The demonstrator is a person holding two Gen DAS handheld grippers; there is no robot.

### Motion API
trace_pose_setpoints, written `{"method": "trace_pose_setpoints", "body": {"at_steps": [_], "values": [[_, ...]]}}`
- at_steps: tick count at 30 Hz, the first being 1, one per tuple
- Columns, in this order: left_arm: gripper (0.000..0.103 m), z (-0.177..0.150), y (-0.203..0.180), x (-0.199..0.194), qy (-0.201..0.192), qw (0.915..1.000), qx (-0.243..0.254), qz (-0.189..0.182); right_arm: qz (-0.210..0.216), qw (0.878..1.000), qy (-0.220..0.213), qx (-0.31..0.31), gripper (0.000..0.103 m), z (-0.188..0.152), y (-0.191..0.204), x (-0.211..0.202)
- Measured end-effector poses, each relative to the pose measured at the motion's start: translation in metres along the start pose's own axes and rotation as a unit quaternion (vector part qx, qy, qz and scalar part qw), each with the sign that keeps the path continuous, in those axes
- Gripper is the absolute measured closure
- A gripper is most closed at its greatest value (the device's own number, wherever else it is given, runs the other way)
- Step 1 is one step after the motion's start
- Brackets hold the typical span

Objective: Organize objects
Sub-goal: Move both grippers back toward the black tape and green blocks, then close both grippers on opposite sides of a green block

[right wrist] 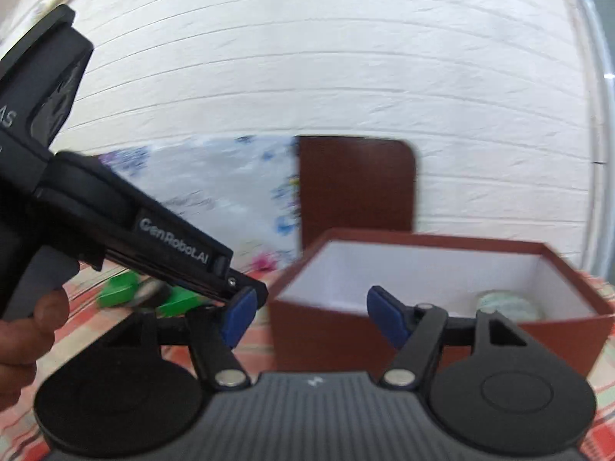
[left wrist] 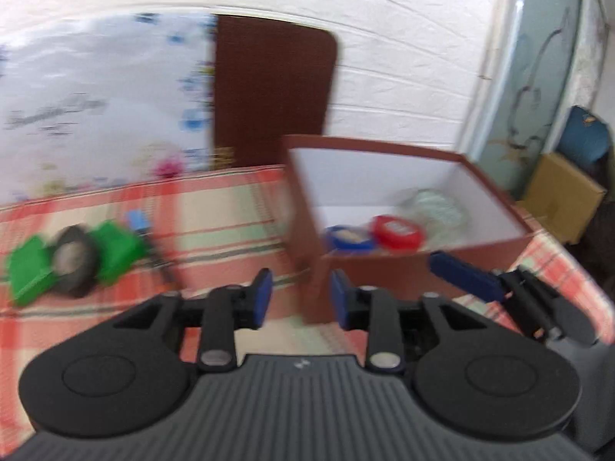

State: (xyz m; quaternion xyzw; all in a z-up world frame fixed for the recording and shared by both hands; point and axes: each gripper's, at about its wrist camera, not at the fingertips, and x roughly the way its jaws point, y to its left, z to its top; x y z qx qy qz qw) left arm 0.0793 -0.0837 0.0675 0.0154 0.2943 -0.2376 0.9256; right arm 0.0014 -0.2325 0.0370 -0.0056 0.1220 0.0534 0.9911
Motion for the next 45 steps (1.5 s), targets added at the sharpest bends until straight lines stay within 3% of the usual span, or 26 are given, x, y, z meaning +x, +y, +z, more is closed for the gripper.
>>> {"method": "trace_pose_setpoints", "body": {"at_steps": [3, 5, 8, 12, 13, 16, 20, 23, 24, 25, 30, 36, 38, 41, 43, 45], "values": [[0.063, -0.032, 0.041, -0.008, 0.024, 0.9981, -0.023, 0.051, 0.033, 0.998, 0.031, -0.035, 0.037, -0.008, 0.039, 0.008], [0.063, -0.052, 0.072, -0.007, 0.049, 0.9907, -0.040, 0.120, 0.067, 0.994, 0.071, -0.051, 0.037, -0.011, 0.062, 0.021], [0.063, -0.074, 0.114, -0.013, 0.047, 0.9763, -0.059, 0.203, 0.098, 0.985, 0.123, -0.072, 0.039, -0.020, 0.100, 0.044], [0.060, -0.090, 0.167, -0.025, 0.024, 0.9540, -0.111, 0.278, 0.115, 0.978, 0.112, -0.129, 0.037, -0.008, 0.139, 0.087], [0.055, -0.096, 0.179, -0.028, 0.013, 0.9489, -0.128, 0.288, 0.125, 0.975, 0.104, -0.151, 0.035, 0.000, 0.153, 0.100], [0.053, -0.105, 0.195, -0.046, -0.035, 0.9468, -0.183, 0.262, 0.146, 0.969, 0.100, -0.172, 0.033, 0.017, 0.185, 0.140], [0.049, -0.105, 0.188, -0.043, -0.048, 0.9476, -0.177, 0.262, 0.148, 0.964, 0.124, -0.182, 0.021, 0.022, 0.226, 0.203], [0.048, -0.106, 0.194, -0.043, -0.056, 0.9482, -0.186, 0.251, 0.119, 0.954, 0.147, -0.234, 0.026, 0.002, 0.250, 0.230], [0.048, -0.106, 0.196, -0.043, -0.058, 0.9481, -0.191, 0.248, 0.116, 0.955, 0.139, -0.233, 0.027, -0.002, 0.252, 0.230], [0.048, -0.109, 0.197, -0.046, -0.061, 0.9480, -0.195, 0.244, 0.120, 0.956, 0.134, -0.231, 0.039, -0.003, 0.252, 0.227], [0.047, -0.115, 0.201, -0.046, -0.061, 0.9494, -0.192, 0.241, 0.118, 0.958, 0.149, -0.213, 0.040, -0.008, 0.241, 0.195], [0.041, -0.111, 0.187, -0.040, -0.027, 0.9596, -0.148, 0.238, 0.129, 0.957, 0.183, -0.182, 0.040, -0.028, 0.181, 0.112], [0.041, -0.108, 0.172, -0.044, -0.010, 0.9671, -0.154, 0.202, 0.115, 0.958, 0.191, -0.178, 0.040, -0.029, 0.157, 0.083], [0.041, -0.101, 0.145, -0.050, 0.013, 0.9774, -0.187, 0.097, 0.094, 0.963, 0.209, -0.145, 0.039, -0.035, 0.120, 0.046], [0.041, -0.092, 0.122, -0.048, 0.031, 0.9806, -0.190, 0.035, 0.083, 0.966, 0.213, -0.122, 0.031, -0.039, 0.099, 0.028], [0.040, -0.083, 0.098, -0.041, 0.054, 0.9830, -0.176, -0.003, 0.072, 0.971, 0.206, -0.102, 0.026, -0.042, 0.083, 0.015]]}}
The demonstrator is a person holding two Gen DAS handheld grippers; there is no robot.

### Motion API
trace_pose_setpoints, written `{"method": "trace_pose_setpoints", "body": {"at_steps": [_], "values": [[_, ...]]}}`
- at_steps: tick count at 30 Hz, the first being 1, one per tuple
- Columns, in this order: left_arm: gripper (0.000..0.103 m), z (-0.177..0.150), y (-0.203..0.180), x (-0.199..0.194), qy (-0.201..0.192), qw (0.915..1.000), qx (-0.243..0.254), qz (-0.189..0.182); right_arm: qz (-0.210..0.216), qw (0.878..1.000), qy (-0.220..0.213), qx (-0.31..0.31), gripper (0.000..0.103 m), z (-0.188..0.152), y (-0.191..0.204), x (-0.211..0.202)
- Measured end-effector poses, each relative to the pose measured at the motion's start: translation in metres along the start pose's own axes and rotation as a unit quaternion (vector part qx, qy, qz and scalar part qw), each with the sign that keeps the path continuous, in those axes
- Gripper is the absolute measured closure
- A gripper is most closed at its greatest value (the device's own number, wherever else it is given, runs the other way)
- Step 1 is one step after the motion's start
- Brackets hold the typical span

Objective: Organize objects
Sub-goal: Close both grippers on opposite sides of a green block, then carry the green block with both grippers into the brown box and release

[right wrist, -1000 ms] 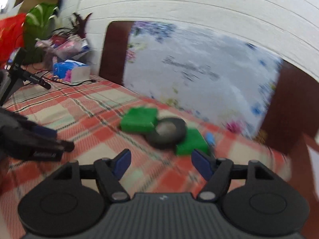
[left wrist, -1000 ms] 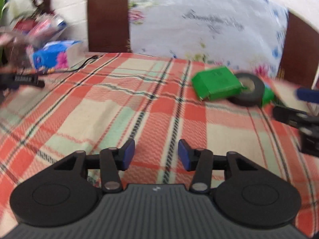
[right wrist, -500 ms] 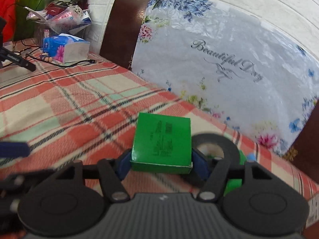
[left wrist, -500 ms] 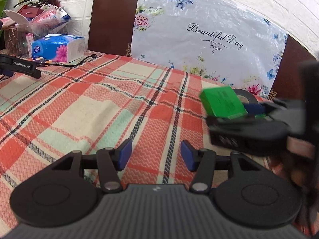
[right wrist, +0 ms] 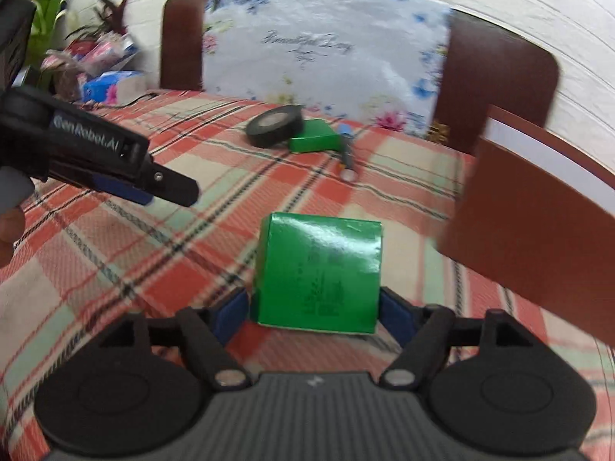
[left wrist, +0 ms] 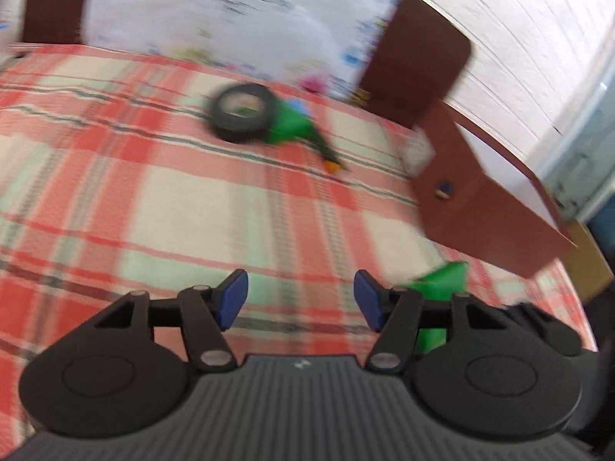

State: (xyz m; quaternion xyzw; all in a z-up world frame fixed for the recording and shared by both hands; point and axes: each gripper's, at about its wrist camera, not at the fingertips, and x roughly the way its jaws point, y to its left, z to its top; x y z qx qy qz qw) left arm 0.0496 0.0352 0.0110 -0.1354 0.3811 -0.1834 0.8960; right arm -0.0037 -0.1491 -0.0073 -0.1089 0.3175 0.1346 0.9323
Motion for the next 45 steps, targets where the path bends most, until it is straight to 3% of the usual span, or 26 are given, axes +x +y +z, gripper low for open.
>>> {"method": "trace_pose_setpoints", "body": {"at_steps": [8, 11, 12, 13, 14, 18, 21, 23, 26, 30, 33, 38, 41, 45], "values": [[0.040, -0.008, -0.056, 0.031, 0.063, 0.9969, 0.046, 0.011, 0.011, 1.000, -0.003, 0.018, 0.021, -0.001, -0.013, 0.008], [0.039, -0.005, -0.063, 0.050, 0.086, 0.9952, 0.042, 0.018, 0.028, 0.999, 0.008, 0.034, 0.022, 0.000, -0.017, 0.018], [0.042, -0.002, -0.065, 0.052, 0.087, 0.9954, 0.039, 0.011, 0.034, 0.998, 0.010, 0.044, 0.024, 0.000, -0.019, 0.019], [0.056, 0.002, -0.069, 0.055, 0.098, 0.9945, 0.035, -0.011, 0.044, 0.998, 0.006, 0.053, 0.041, -0.001, -0.022, 0.017], [0.057, 0.005, -0.073, 0.056, 0.105, 0.9939, 0.029, -0.021, 0.051, 0.997, 0.002, 0.059, 0.041, -0.001, -0.024, 0.015], [0.057, 0.035, -0.113, 0.044, 0.069, 0.9939, 0.060, -0.061, -0.008, 0.996, -0.065, 0.065, 0.041, 0.005, -0.039, -0.011], [0.057, 0.067, -0.156, 0.036, 0.020, 0.9886, 0.106, -0.105, -0.069, 0.984, -0.146, 0.072, 0.040, 0.024, -0.065, -0.037], [0.057, 0.084, -0.185, 0.043, -0.005, 0.9834, 0.140, -0.115, -0.111, 0.974, -0.183, 0.072, 0.040, 0.037, -0.085, -0.045], [0.057, 0.098, -0.212, 0.077, -0.009, 0.9784, 0.167, -0.122, -0.151, 0.966, -0.188, 0.088, 0.040, 0.051, -0.121, -0.034], [0.056, 0.102, -0.224, 0.125, 0.006, 0.9788, 0.167, -0.119, -0.169, 0.967, -0.152, 0.118, 0.038, 0.055, -0.162, -0.005], [0.054, 0.097, -0.224, 0.141, 0.024, 0.9823, 0.162, -0.090, -0.183, 0.966, -0.130, 0.127, 0.026, 0.052, -0.176, 0.013], [0.050, 0.100, -0.200, 0.109, -0.008, 0.9841, 0.157, -0.082, -0.185, 0.962, -0.150, 0.134, 0.025, 0.046, -0.170, 0.002], [0.047, 0.095, -0.167, 0.074, -0.045, 0.9852, 0.143, -0.084, -0.178, 0.957, -0.187, 0.130, 0.026, 0.039, -0.151, -0.017], [0.047, 0.074, -0.099, 0.041, -0.064, 0.9909, 0.113, -0.032, -0.156, 0.955, -0.230, 0.098, 0.026, 0.027, -0.111, -0.036]]}}
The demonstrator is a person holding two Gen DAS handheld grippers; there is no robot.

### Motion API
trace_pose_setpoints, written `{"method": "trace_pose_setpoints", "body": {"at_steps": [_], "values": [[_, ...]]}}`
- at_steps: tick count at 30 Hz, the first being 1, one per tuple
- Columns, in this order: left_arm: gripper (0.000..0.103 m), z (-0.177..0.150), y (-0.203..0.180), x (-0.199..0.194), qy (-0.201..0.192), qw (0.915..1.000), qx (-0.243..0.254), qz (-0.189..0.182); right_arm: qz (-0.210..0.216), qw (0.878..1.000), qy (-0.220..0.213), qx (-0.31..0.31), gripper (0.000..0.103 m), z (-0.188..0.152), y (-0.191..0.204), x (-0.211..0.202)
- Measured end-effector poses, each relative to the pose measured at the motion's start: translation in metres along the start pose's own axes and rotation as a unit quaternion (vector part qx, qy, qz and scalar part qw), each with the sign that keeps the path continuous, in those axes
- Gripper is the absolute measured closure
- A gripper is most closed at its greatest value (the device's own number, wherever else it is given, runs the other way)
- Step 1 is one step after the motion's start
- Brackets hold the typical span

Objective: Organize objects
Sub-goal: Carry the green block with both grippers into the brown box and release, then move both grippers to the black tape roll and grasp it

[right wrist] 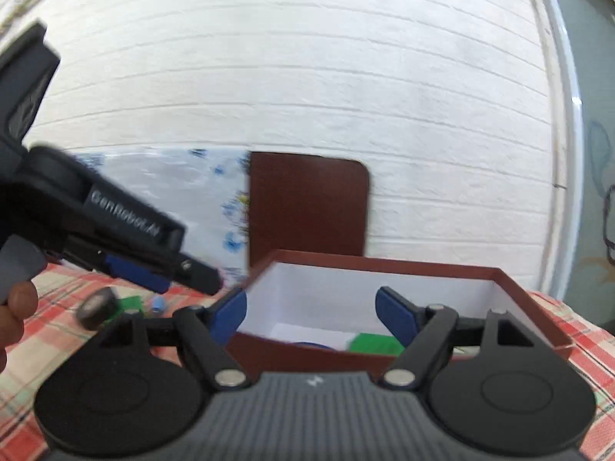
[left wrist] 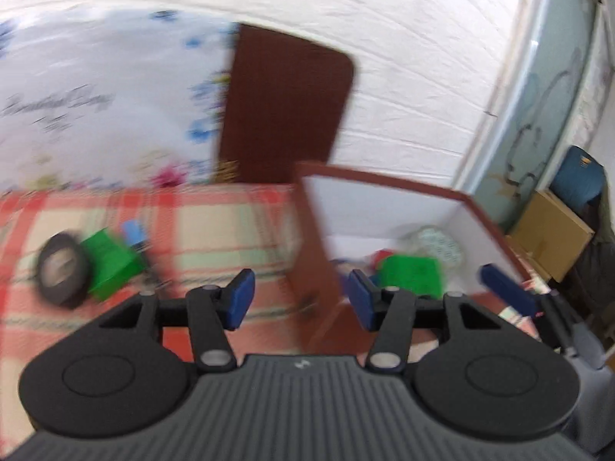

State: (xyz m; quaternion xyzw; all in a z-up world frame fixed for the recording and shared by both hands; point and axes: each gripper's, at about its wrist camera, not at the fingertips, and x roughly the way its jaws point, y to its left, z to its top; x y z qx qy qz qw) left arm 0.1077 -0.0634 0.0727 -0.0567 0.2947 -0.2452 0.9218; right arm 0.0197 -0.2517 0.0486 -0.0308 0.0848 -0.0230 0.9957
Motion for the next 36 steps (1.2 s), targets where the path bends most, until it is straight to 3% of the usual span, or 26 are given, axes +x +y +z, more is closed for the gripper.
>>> {"method": "trace_pose_setpoints", "body": {"at_steps": [3, 7, 11, 14, 16, 19, 21, 25, 32, 36], "values": [[0.047, -0.033, 0.054, -0.010, 0.026, 0.9955, -0.020, 0.088, 0.067, 0.997, 0.035, -0.034, 0.027, -0.009, 0.037, 0.004], [0.048, -0.074, 0.123, -0.018, 0.052, 0.9758, -0.053, 0.206, 0.143, 0.981, 0.117, -0.063, 0.031, -0.032, 0.096, 0.033], [0.046, -0.086, 0.150, -0.038, 0.009, 0.9607, -0.040, 0.274, 0.172, 0.970, 0.157, -0.068, 0.032, -0.025, 0.135, 0.066], [0.045, -0.094, 0.162, -0.047, -0.030, 0.9620, -0.064, 0.264, 0.184, 0.968, 0.160, -0.063, 0.030, -0.009, 0.164, 0.100], [0.044, -0.094, 0.161, -0.042, -0.034, 0.9607, -0.057, 0.269, 0.175, 0.969, 0.155, -0.080, 0.028, -0.003, 0.189, 0.124], [0.041, -0.096, 0.163, -0.042, -0.039, 0.9625, -0.059, 0.262, 0.166, 0.965, 0.139, -0.146, 0.023, -0.004, 0.227, 0.154], [0.040, -0.098, 0.168, -0.045, -0.045, 0.9641, -0.073, 0.252, 0.176, 0.959, 0.141, -0.173, 0.029, -0.010, 0.247, 0.165], [0.038, -0.099, 0.169, -0.044, -0.049, 0.9649, -0.079, 0.246, 0.156, 0.950, 0.138, -0.233, 0.019, -0.025, 0.271, 0.170], [0.038, -0.099, 0.171, -0.045, -0.050, 0.9651, -0.083, 0.243, 0.170, 0.948, 0.148, -0.223, 0.023, -0.022, 0.257, 0.163], [0.038, -0.099, 0.170, -0.045, -0.047, 0.9651, -0.079, 0.245, 0.194, 0.945, 0.186, -0.185, 0.023, -0.028, 0.219, 0.125]]}}
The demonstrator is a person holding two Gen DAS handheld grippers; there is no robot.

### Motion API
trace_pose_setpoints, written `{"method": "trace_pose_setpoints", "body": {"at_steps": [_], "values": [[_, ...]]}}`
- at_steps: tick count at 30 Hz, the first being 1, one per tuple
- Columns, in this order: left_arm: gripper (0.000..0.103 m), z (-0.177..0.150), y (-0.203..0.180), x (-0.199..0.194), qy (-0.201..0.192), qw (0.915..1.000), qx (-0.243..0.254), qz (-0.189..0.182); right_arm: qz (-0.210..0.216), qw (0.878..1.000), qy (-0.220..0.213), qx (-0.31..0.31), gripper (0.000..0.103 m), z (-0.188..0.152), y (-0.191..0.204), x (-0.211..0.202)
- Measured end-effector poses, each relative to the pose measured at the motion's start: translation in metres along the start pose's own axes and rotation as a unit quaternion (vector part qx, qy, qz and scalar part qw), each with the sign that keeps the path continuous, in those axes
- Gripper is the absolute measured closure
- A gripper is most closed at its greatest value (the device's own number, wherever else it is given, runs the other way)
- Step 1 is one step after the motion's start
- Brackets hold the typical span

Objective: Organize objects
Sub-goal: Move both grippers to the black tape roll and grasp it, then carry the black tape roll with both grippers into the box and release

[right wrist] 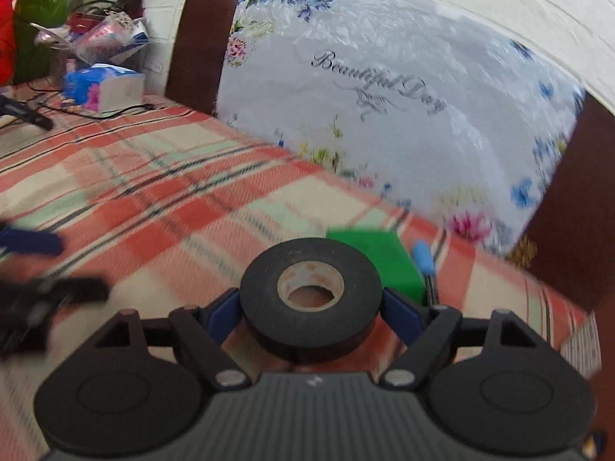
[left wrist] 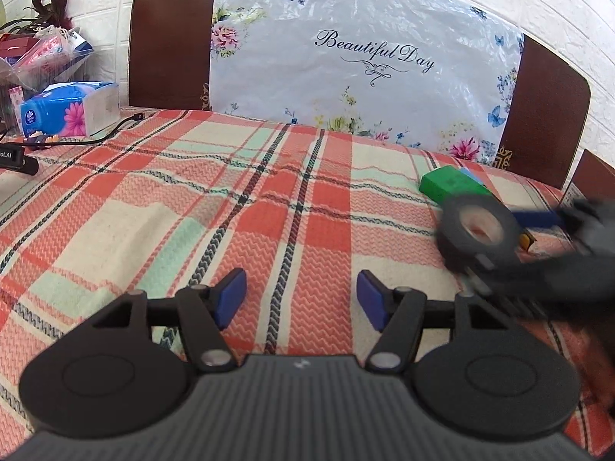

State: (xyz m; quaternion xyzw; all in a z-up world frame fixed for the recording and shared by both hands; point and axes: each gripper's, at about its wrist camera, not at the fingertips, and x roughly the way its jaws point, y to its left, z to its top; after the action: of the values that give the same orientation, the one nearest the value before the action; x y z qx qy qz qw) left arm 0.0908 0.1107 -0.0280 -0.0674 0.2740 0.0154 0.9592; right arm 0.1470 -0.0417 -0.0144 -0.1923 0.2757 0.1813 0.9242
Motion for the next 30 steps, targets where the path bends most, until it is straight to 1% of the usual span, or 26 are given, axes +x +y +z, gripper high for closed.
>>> {"method": "trace_pose_setpoints", "body": {"at_steps": [2, 4, 7, 8, 10, 11, 12, 13, 14, 15, 16, 18, 19, 20, 21, 22, 23, 25, 27, 29, 30], "values": [[0.037, 0.000, -0.002, 0.000, 0.002, 1.0000, 0.006, 0.003, 0.021, 1.000, 0.008, 0.013, 0.023, -0.029, -0.007, -0.032], [0.036, 0.000, -0.006, 0.000, 0.006, 0.9997, 0.020, 0.008, 0.031, 0.999, 0.016, 0.039, 0.023, -0.059, -0.019, -0.067], [0.034, -0.002, -0.025, -0.002, 0.019, 0.9974, 0.066, 0.020, 0.026, 0.994, 0.036, 0.098, 0.023, -0.101, -0.045, -0.115], [0.035, -0.004, -0.035, -0.006, 0.028, 0.9968, 0.074, 0.007, 0.021, 0.993, 0.042, 0.111, 0.023, -0.112, -0.054, -0.128], [0.035, -0.008, -0.060, -0.016, 0.052, 0.9938, 0.078, -0.060, 0.008, 0.989, 0.047, 0.138, 0.024, -0.130, -0.065, -0.150], [0.035, -0.011, -0.077, -0.021, 0.068, 0.9893, 0.085, -0.097, 0.003, 0.988, 0.049, 0.147, 0.021, -0.137, -0.070, -0.159], [0.035, -0.013, -0.096, -0.027, 0.085, 0.9832, 0.093, -0.132, -0.004, 0.987, 0.048, 0.152, 0.021, -0.141, -0.072, -0.164], [0.037, -0.014, -0.113, -0.032, 0.098, 0.9765, 0.099, -0.164, -0.012, 0.987, 0.045, 0.151, 0.021, -0.145, -0.074, -0.169], [0.041, -0.013, -0.130, -0.037, 0.115, 0.9682, 0.102, -0.197, -0.016, 0.988, 0.043, 0.150, 0.021, -0.147, -0.075, -0.172], [0.042, -0.011, -0.145, -0.040, 0.128, 0.9611, 0.105, -0.221, -0.019, 0.987, 0.041, 0.152, 0.021, -0.148, -0.074, -0.173], [0.041, -0.009, -0.159, -0.041, 0.140, 0.9570, 0.112, -0.228, -0.016, 0.987, 0.039, 0.153, 0.021, -0.148, -0.076, -0.173], [0.042, -0.007, -0.178, -0.036, 0.166, 0.9525, 0.125, -0.223, -0.010, 0.989, 0.039, 0.145, 0.021, -0.146, -0.077, -0.170], [0.042, -0.008, -0.184, -0.029, 0.186, 0.9495, 0.128, -0.217, -0.007, 0.990, 0.038, 0.134, 0.020, -0.144, -0.076, -0.167], [0.048, -0.012, -0.189, -0.020, 0.211, 0.9478, 0.132, -0.199, -0.003, 0.991, 0.036, 0.126, 0.019, -0.142, -0.075, -0.164], [0.050, -0.016, -0.193, -0.020, 0.205, 0.9507, 0.140, -0.186, 0.003, 0.992, 0.034, 0.118, 0.019, -0.140, -0.074, -0.161], [0.051, -0.019, -0.197, -0.023, 0.197, 0.9517, 0.155, -0.177, 0.011, 0.993, 0.033, 0.112, 0.019, -0.138, -0.071, -0.158], [0.055, -0.022, -0.202, -0.025, 0.192, 0.9518, 0.170, -0.168, 0.019, 0.993, 0.032, 0.108, 0.020, -0.136, -0.070, -0.153], [0.070, -0.025, -0.208, -0.031, 0.189, 0.9489, 0.184, -0.173, 0.040, 0.992, 0.032, 0.111, 0.025, -0.130, -0.070, -0.144], [0.071, -0.021, -0.213, -0.034, 0.191, 0.9506, 0.186, -0.159, 0.034, 0.993, 0.025, 0.113, 0.024, -0.126, -0.067, -0.143], [0.071, -0.004, -0.215, -0.036, 0.189, 0.9512, 0.171, -0.174, 0.020, 0.994, 0.002, 0.107, 0.024, -0.127, -0.065, -0.151], [0.071, 0.007, -0.218, -0.042, 0.176, 0.9516, 0.167, -0.189, 0.007, 0.995, -0.014, 0.102, 0.024, -0.126, -0.067, -0.158]]}}
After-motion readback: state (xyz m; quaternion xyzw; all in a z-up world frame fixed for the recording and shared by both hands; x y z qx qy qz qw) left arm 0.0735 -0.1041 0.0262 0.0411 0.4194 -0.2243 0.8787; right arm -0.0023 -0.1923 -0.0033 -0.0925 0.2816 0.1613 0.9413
